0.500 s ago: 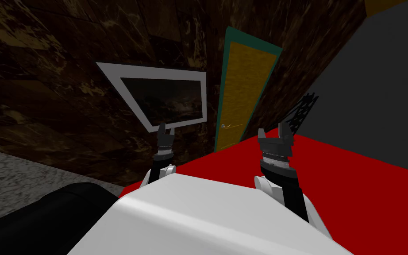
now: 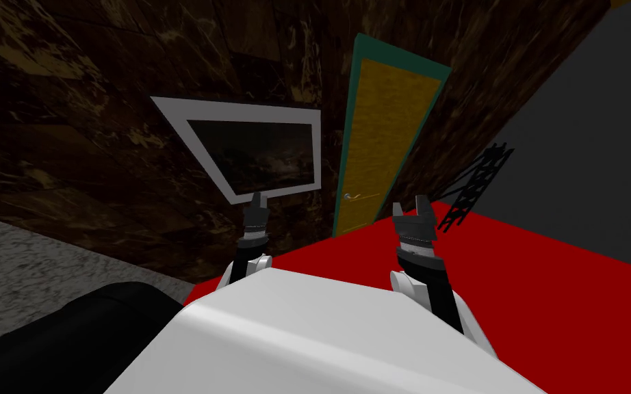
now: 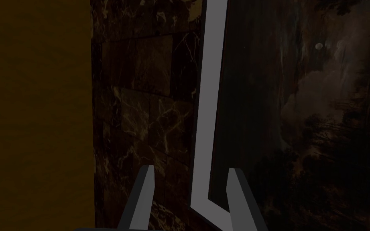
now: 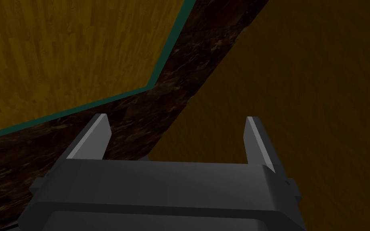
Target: Pull the door open
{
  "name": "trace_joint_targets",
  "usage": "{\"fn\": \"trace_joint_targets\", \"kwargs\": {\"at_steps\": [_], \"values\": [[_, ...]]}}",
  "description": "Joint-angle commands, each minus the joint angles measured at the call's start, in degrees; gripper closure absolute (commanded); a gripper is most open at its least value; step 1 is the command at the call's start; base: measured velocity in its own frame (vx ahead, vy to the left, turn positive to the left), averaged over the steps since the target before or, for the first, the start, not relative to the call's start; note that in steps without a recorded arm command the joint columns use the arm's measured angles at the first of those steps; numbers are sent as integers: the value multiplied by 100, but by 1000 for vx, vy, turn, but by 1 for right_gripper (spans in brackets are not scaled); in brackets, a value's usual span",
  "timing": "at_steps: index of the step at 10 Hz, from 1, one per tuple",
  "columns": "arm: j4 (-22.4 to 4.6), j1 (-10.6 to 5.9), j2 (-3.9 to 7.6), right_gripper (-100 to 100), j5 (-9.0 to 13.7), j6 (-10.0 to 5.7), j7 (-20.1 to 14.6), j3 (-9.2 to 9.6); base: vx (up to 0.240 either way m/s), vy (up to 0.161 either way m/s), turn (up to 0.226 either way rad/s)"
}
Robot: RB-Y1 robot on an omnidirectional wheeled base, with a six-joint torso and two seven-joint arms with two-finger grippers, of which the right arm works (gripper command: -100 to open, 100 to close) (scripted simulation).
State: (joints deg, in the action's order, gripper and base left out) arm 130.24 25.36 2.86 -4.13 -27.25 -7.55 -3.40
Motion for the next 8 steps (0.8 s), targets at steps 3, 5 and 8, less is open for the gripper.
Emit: {"fn": "trace_joint_targets", "kwargs": {"at_steps": [3, 5, 8], "values": [[-556, -187, 132, -100, 36, -84, -30, 53, 75, -55, 98], [-792, -238, 177, -100, 51, -112, -43, 65, 45, -41, 54], [-1356, -418, 331, -100, 103, -210, -88, 105, 83, -77, 135]]}}
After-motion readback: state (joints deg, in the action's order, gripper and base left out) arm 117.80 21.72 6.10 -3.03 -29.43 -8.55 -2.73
